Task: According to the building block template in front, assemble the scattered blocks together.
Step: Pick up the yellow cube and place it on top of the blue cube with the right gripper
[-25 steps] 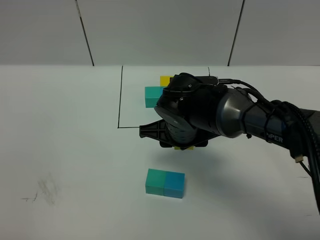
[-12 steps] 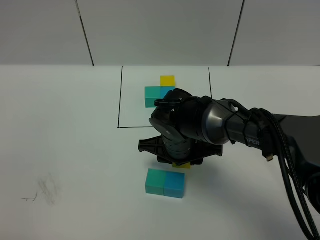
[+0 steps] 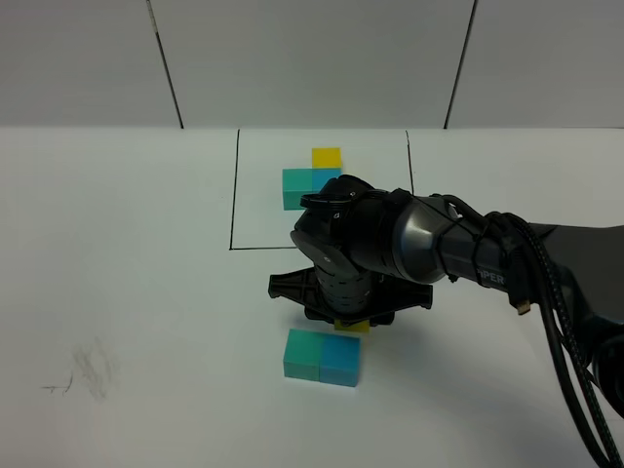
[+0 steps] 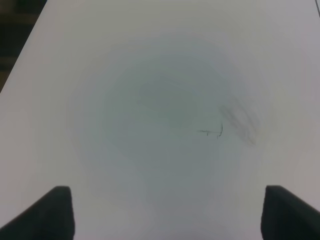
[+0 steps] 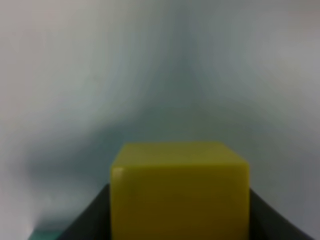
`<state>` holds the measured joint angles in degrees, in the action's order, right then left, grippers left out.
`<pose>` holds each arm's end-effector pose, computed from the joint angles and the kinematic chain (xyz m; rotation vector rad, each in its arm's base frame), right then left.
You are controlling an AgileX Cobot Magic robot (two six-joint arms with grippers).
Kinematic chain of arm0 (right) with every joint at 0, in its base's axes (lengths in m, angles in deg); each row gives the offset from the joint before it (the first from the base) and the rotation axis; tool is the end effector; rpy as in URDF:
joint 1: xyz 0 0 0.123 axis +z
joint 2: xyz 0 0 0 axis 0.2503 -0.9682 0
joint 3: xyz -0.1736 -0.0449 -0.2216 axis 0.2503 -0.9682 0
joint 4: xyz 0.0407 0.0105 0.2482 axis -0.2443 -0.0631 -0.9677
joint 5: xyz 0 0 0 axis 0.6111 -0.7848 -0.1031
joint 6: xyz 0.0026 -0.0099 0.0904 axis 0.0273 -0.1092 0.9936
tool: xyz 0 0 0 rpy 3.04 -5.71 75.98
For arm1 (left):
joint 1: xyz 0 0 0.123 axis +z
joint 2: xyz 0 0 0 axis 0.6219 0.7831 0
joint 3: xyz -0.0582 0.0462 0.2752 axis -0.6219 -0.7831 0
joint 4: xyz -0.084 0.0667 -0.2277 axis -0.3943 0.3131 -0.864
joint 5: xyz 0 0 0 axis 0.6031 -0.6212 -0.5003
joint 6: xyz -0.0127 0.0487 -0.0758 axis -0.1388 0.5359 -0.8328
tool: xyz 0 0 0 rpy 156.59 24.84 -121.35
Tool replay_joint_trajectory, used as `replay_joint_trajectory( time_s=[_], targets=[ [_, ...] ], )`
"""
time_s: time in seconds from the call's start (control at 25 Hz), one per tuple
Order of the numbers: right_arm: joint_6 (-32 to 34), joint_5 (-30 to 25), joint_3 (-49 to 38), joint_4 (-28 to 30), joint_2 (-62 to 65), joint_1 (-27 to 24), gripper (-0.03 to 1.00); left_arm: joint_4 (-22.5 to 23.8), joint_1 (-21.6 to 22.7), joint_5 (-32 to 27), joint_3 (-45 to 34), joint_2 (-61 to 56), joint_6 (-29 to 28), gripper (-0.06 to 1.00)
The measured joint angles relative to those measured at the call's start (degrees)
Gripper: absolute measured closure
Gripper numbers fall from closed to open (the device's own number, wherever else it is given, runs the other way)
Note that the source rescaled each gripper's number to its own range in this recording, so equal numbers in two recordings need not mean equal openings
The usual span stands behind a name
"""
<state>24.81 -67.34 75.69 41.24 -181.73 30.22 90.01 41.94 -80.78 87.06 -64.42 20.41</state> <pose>0.3182 0.2855 0.1427 0.2156 2.8528 -0.0473 0.0007 0.0089 0.2786 -0.1319 2.0864 0.1338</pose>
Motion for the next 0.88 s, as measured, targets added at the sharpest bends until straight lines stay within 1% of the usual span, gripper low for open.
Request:
replay_joint_trajectory(
  time_s=[0.4,0.88],
  targets=[
    [-1.2,1.9,-1.1,-2.7,-1.2,0.0,0.70,0.0,0.0,0.0,0.0,0.0,0.1,0.29],
    [-2.1,2.9,-1.0,-3.5,-3.4,0.0,0.70,0.0,0.0,0.0,0.0,0.0,0.1,0.29]
  ],
)
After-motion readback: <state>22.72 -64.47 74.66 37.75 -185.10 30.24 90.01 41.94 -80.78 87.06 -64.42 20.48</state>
